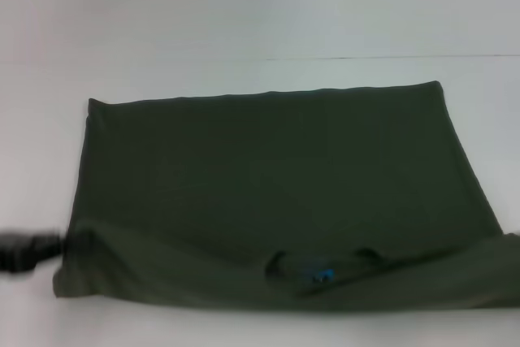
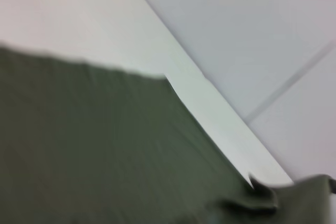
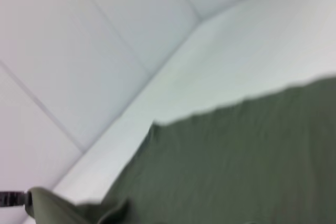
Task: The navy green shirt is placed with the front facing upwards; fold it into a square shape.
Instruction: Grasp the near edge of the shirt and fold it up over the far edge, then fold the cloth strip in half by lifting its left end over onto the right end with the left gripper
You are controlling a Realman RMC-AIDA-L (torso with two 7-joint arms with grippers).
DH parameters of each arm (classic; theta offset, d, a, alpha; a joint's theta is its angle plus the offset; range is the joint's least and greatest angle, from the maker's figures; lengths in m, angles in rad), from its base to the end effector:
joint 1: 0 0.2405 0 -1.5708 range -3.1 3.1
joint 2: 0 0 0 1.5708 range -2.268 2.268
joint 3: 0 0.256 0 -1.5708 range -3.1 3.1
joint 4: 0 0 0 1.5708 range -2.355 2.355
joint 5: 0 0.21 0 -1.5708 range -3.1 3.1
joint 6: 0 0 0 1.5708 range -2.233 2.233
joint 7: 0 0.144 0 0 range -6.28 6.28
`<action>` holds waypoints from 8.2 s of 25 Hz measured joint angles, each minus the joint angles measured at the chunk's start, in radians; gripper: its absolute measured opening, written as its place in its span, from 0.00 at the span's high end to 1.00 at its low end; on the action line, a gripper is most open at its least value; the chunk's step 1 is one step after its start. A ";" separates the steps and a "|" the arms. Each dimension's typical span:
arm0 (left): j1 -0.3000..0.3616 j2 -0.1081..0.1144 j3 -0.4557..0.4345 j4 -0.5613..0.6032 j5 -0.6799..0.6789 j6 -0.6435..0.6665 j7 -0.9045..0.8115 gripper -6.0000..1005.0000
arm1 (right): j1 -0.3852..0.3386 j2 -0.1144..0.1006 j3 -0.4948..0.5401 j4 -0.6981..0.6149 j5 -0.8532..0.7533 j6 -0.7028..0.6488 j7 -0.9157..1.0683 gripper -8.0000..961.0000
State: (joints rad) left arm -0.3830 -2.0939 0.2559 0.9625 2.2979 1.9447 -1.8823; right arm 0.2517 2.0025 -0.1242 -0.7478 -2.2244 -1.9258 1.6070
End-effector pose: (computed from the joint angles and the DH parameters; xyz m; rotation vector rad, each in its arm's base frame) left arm -0.3165 0.2533 0.0748 -2.4642 -1.3999 -0.7468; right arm 0.3636 0.2095 0.0927 -2.2982 1.2442 0.8860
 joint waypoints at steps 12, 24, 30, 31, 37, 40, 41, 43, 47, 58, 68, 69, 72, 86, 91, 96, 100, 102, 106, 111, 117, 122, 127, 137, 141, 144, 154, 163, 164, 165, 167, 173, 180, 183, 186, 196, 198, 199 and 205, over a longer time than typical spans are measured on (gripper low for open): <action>-0.280 0.063 -0.003 -0.212 -0.003 -0.538 -0.019 0.98 | 0.308 0.001 0.020 0.172 0.050 0.459 -0.012 0.91; -0.343 0.049 0.029 -0.296 -0.008 -0.879 0.000 0.98 | 0.478 0.028 -0.033 0.300 0.077 0.882 -0.117 0.87; -0.348 0.044 0.049 -0.319 -0.025 -0.991 0.005 0.98 | 0.498 0.030 -0.085 0.334 0.142 1.003 -0.126 0.84; -0.349 0.044 0.050 -0.320 -0.026 -0.996 0.007 0.98 | 0.498 0.030 -0.095 0.338 0.153 1.012 -0.127 0.84; -0.357 0.043 0.058 -0.325 -0.029 -1.015 0.010 0.98 | 0.498 0.028 -0.116 0.350 0.171 1.037 -0.127 0.82; -0.361 0.039 0.058 -0.331 -0.029 -1.024 0.014 0.98 | 0.505 0.031 -0.120 0.358 0.171 1.063 -0.129 0.81; -0.363 0.032 0.059 -0.331 -0.029 -1.034 0.015 0.98 | 0.508 0.032 -0.124 0.363 0.172 1.077 -0.131 0.80; -0.363 0.028 0.059 -0.331 -0.030 -1.042 0.018 0.98 | 0.515 0.034 -0.137 0.371 0.172 1.106 -0.132 0.80; -0.363 0.019 0.058 -0.332 -0.047 -1.081 0.024 0.94 | 0.526 0.041 -0.191 0.372 0.172 1.153 -0.133 0.78; -0.346 -0.001 0.059 -0.328 -0.108 -1.171 0.025 0.52 | 0.550 0.040 -0.214 0.334 0.200 1.212 -0.116 0.60; -0.224 -0.006 0.058 -0.212 -0.324 -0.694 0.073 0.31 | 0.433 0.006 -0.290 0.222 0.196 0.890 0.168 0.25; -0.208 -0.006 0.057 -0.209 -0.349 -0.647 0.086 0.30 | 0.421 0.004 -0.300 0.204 0.194 0.857 0.202 0.25; -0.170 -0.008 0.053 -0.205 -0.391 -0.561 0.104 0.28 | 0.378 -0.017 -0.349 0.160 0.186 0.761 0.316 0.25; -0.037 -0.045 0.114 -0.110 -0.257 -0.483 0.088 0.27 | 0.321 -0.083 -0.405 0.151 0.152 0.563 0.476 0.24; -0.007 -0.052 0.108 -0.089 -0.216 -0.483 0.085 0.27 | 0.331 -0.088 -0.405 0.151 0.081 0.565 0.518 0.25; 0.008 -0.056 0.102 -0.084 -0.177 -0.539 0.091 0.27 | 0.341 -0.090 -0.406 0.151 -0.001 0.572 0.576 0.25; 0.006 -0.057 0.108 -0.085 -0.142 -0.591 0.091 0.27 | 0.341 -0.090 -0.407 0.151 -0.039 0.593 0.610 0.25; 0.000 -0.057 0.111 -0.087 -0.123 -0.604 0.091 0.27 | 0.336 -0.089 -0.408 0.152 -0.052 0.608 0.621 0.25; -0.007 -0.055 0.112 -0.088 -0.103 -0.609 0.086 0.27 | 0.325 -0.084 -0.405 0.151 -0.067 0.626 0.629 0.25; -0.007 -0.052 0.112 -0.088 -0.096 -0.623 0.084 0.27 | 0.314 -0.086 -0.408 0.162 -0.071 0.660 0.634 0.25; -0.012 -0.056 0.119 -0.112 -0.061 -0.680 0.083 0.28 | 0.309 -0.087 -0.408 0.162 -0.071 0.665 0.640 0.25; -0.013 -0.058 0.139 -0.129 -0.047 -0.710 0.082 0.28 | 0.305 -0.088 -0.408 0.157 -0.072 0.664 0.648 0.25; -0.021 -0.059 0.153 -0.146 -0.044 -0.726 0.082 0.29 | 0.305 -0.090 -0.408 0.155 -0.072 0.665 0.648 0.25; -0.027 -0.058 0.168 -0.148 -0.043 -0.733 0.082 0.30 | 0.304 -0.090 -0.408 0.154 -0.072 0.665 0.648 0.25; -0.033 -0.057 0.184 -0.143 -0.019 -0.745 0.080 0.30 | 0.304 -0.088 -0.408 0.154 -0.072 0.665 0.648 0.25; -0.038 -0.057 0.196 -0.141 0.005 -0.752 0.071 0.45 | 0.304 -0.088 -0.407 0.154 -0.072 0.665 0.648 0.25; -0.039 -0.058 0.200 -0.128 0.009 -0.762 0.055 0.72 | 0.306 -0.086 -0.407 0.159 -0.072 0.669 0.648 0.25; -0.044 -0.054 0.196 -0.123 0.003 -0.758 0.055 0.99 | 0.317 -0.053 -0.442 0.163 -0.072 0.711 0.646 0.25; -0.045 -0.054 0.195 -0.121 0.002 -0.756 0.055 0.99 | 0.317 -0.050 -0.445 0.163 -0.072 0.714 0.646 0.25; -0.046 -0.054 0.195 -0.117 0.002 -0.755 0.055 0.99 | 0.317 -0.047 -0.447 0.163 -0.072 0.716 0.645 0.26; -0.046 -0.054 0.195 -0.109 0.001 -0.754 0.055 0.99 | 0.317 -0.042 -0.447 0.163 -0.072 0.717 0.643 0.26; -0.048 -0.052 0.195 -0.105 0.000 -0.754 0.054 0.99 | 0.317 -0.036 -0.448 0.164 -0.072 0.720 0.640 0.30; -0.048 -0.052 0.195 -0.105 0.000 -0.755 0.054 0.99 | 0.317 -0.036 -0.479 0.165 -0.072 0.720 0.638 0.56; -0.048 -0.052 0.195 -0.105 0.000 -0.755 0.054 0.99 | 0.317 -0.035 -0.486 0.164 -0.072 0.720 0.637 0.70; -0.048 -0.052 0.195 -0.105 0.000 -0.754 0.054 0.99 | 0.312 -0.033 -0.487 0.160 -0.072 0.720 0.636 0.82; -0.039 -0.051 0.195 -0.075 -0.001 -0.751 0.035 0.99 | 0.300 -0.033 -0.469 0.157 -0.066 0.715 0.612 0.99; -0.035 -0.052 0.195 -0.063 -0.001 -0.746 0.030 0.99 | 0.296 -0.033 -0.469 0.157 -0.064 0.714 0.611 0.98; -0.033 -0.053 0.194 -0.055 -0.001 -0.742 0.027 0.99 | 0.293 -0.033 -0.469 0.157 -0.063 0.714 0.611 0.98; -0.026 -0.055 0.192 -0.028 -0.001 -0.731 0.021 0.98 | 0.277 -0.029 -0.463 0.155 -0.053 0.710 0.607 0.97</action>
State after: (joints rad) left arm -0.4089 -2.1484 0.4482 0.9348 2.2970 1.2134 -1.8611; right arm 0.5289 1.9732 -0.5874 -0.5926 -2.2774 -1.2156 2.2140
